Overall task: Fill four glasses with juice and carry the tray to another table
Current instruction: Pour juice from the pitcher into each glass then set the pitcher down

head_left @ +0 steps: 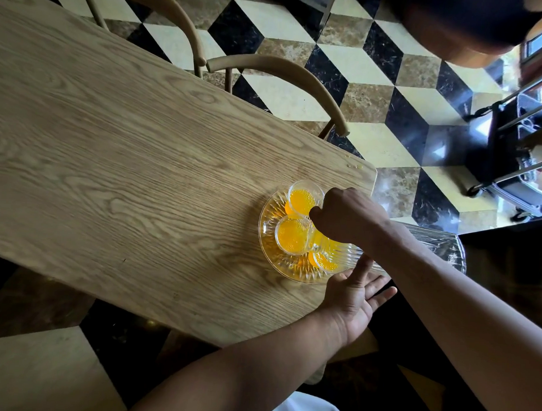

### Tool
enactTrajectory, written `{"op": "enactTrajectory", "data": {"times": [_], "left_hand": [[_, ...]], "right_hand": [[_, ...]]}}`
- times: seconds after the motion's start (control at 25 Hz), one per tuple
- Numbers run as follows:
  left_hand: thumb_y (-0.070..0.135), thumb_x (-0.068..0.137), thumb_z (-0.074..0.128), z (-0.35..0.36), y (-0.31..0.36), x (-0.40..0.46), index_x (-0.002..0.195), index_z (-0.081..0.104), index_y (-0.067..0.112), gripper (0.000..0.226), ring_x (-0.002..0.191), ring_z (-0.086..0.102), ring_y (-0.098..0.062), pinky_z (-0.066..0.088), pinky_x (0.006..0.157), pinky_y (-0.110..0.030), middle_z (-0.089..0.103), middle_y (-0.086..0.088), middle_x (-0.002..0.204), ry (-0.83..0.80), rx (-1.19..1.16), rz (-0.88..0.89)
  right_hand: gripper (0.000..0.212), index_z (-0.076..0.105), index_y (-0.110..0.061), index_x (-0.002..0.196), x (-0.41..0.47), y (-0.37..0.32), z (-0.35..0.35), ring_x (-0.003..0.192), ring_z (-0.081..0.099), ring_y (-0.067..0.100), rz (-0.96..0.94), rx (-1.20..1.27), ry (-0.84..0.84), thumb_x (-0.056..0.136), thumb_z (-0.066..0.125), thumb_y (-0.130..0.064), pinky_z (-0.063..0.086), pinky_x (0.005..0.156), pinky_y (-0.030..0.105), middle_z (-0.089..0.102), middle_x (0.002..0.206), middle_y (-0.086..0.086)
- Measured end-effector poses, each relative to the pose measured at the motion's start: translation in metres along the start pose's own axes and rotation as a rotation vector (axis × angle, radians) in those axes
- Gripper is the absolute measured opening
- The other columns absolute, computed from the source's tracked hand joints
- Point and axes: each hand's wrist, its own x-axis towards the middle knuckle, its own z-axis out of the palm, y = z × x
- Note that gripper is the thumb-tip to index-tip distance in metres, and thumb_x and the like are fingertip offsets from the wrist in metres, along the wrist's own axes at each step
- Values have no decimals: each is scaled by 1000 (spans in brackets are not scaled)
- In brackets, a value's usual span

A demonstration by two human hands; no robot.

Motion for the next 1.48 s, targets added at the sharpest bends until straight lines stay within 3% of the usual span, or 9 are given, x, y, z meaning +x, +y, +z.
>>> {"op": "enactTrajectory", "data": {"times": [0.12, 0.48, 0.64, 0.72, 0.84, 0.96, 1.04, 1.24, 1.48], "left_hand": [[33, 97, 68, 3, 5, -6, 93, 63, 12, 22, 82, 77, -13, 62, 81, -35, 78, 0, 81, -10, -4, -26], [31, 101, 61, 2, 14, -19, 80, 59, 15, 26, 62, 74, -5, 61, 73, -31, 73, 7, 60, -66, -49, -65], [39, 81, 74, 2, 17, -24, 81, 61, 16, 27, 62, 73, -5, 61, 74, -32, 70, 6, 58, -88, -32, -18], [43, 70, 78, 0, 15, -22, 87, 65, 14, 36, 80, 75, -10, 63, 71, -32, 75, 4, 73, -80, -27, -9], [41, 80, 82, -4, 7, -14, 105, 63, 11, 43, 115, 67, -26, 64, 75, -38, 70, -11, 113, -23, -7, -15], [53, 41, 99, -6, 7, -16, 105, 61, 11, 86, 130, 61, -36, 64, 81, -46, 60, -14, 113, 27, 33, 3], [57, 26, 102, -10, 6, -15, 105, 60, 9, 100, 126, 62, -39, 62, 88, -50, 60, -14, 107, 21, 73, 26], [71, 9, 94, -16, 1, -21, 100, 51, 12, 116, 89, 52, -24, 52, 56, -30, 51, -10, 95, 101, 308, 64], [75, 13, 91, -24, -11, -43, 123, 48, 8, 136, 94, 51, -22, 46, 79, -34, 58, -11, 105, 145, 566, 205]], "right_hand": [[42, 47, -10, 62, 1, -3, 1, 53, 49, 20, -17, -16, -1, 95, 49, -35, 35, 50, 22, 52, 65, 4], [40, 44, -14, 60, 5, -14, 7, 51, 45, 18, -28, -23, 9, 95, 48, -34, 38, 51, 23, 50, 66, 1], [41, 45, -14, 60, 5, -16, 6, 52, 47, 19, -20, -4, 10, 95, 49, -34, 38, 51, 23, 51, 66, 2], [39, 49, -12, 62, 2, -14, 4, 54, 51, 20, 1, 19, 21, 95, 50, -34, 40, 53, 23, 53, 66, 2], [38, 59, -7, 72, -3, -6, 1, 57, 55, 24, 50, 67, 44, 94, 50, -36, 42, 53, 25, 54, 66, 5], [44, 54, -6, 69, -7, 0, 1, 54, 52, 24, 114, 159, 83, 95, 49, -40, 42, 53, 27, 54, 64, 7], [46, 49, -8, 65, -12, 3, 3, 54, 49, 24, 163, 198, 118, 96, 49, -43, 42, 56, 28, 52, 63, 8], [45, 57, -6, 69, -36, 13, 6, 58, 52, 29, 231, 332, 198, 95, 49, -40, 38, 52, 29, 52, 61, 8], [52, 61, -2, 67, -74, 27, 16, 62, 56, 34, 346, 613, 306, 98, 48, -42, 37, 53, 30, 59, 64, 16]]}}
